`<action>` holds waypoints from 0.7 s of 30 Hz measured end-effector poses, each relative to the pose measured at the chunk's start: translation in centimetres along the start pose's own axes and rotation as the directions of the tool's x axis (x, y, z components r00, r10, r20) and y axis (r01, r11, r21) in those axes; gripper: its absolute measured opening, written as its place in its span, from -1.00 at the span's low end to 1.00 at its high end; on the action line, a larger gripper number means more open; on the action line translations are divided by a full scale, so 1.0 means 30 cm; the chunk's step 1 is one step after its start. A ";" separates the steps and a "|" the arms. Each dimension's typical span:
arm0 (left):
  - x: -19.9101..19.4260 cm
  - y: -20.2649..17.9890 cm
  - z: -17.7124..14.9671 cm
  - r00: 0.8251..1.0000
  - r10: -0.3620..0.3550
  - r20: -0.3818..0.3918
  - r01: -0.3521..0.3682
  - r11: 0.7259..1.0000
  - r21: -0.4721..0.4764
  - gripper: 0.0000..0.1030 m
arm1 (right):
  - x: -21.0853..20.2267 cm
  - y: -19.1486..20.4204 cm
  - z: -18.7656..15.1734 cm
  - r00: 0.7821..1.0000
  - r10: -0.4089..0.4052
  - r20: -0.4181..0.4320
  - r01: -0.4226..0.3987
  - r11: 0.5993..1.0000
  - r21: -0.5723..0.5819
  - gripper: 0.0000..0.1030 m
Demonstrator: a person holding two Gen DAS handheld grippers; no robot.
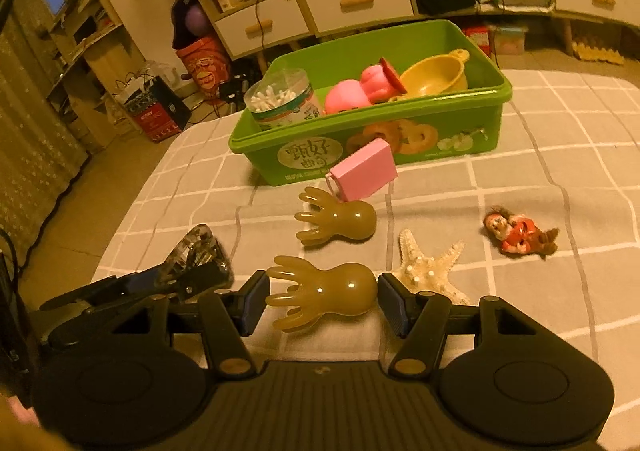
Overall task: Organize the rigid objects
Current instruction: 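Lift and carry the claw clip and octopus over the green bin with both tools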
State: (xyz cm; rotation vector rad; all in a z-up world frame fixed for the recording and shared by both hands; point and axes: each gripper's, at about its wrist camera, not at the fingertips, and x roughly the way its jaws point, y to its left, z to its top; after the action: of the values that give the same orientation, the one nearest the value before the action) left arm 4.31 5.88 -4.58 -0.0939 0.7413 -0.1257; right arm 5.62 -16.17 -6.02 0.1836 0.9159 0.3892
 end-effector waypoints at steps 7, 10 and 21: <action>-0.016 -0.025 0.010 0.999 -0.028 -0.019 0.028 1.000 0.001 0.01 | -0.029 -0.013 0.012 0.999 0.016 -0.028 -0.015 0.998 0.054 -0.12; -0.028 -0.038 0.012 0.999 -0.038 -0.022 0.038 0.999 0.007 0.01 | -0.041 -0.023 0.021 0.999 0.025 -0.030 -0.023 0.996 0.081 -0.12; -0.034 -0.064 0.036 0.999 -0.043 -0.018 0.043 0.999 -0.005 0.01 | -0.071 -0.054 0.076 0.999 0.039 0.003 -0.039 0.989 0.146 -0.12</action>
State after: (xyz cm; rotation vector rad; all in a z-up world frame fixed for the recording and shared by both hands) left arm 4.13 4.17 -2.85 -0.1134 0.7577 -0.1659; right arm 6.69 -18.48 -3.61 0.3362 0.9426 0.3587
